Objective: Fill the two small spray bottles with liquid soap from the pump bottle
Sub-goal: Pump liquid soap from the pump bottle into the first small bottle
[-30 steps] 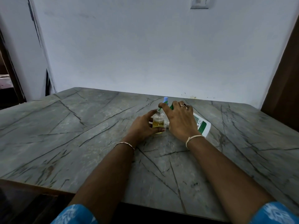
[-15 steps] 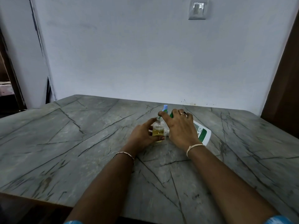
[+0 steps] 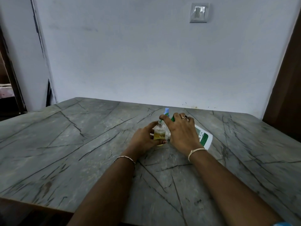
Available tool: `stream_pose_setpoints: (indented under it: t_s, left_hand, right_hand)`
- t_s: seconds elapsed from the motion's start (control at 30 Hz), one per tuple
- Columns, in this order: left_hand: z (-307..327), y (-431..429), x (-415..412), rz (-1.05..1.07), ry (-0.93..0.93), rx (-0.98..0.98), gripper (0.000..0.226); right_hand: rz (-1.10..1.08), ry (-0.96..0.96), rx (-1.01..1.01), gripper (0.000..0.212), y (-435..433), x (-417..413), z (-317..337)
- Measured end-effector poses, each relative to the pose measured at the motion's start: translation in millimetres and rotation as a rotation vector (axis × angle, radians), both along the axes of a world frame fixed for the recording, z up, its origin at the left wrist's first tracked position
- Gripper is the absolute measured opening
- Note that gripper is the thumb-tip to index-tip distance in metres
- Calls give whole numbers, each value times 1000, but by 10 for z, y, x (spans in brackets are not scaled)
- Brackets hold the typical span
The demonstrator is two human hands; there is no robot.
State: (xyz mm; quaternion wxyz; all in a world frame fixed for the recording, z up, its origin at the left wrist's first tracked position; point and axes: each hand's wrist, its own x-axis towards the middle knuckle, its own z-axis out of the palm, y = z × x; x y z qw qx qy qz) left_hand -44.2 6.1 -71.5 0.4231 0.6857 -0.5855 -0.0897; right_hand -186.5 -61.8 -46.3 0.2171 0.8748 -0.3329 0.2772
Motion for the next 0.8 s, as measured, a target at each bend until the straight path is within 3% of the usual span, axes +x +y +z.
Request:
stream_pose_setpoints:
  t_s: [0.8]
  left_hand:
    - [-31,-32,21,9,2,-6,85]
  right_hand:
    - [10,17,14,80,-1,-49,-14]
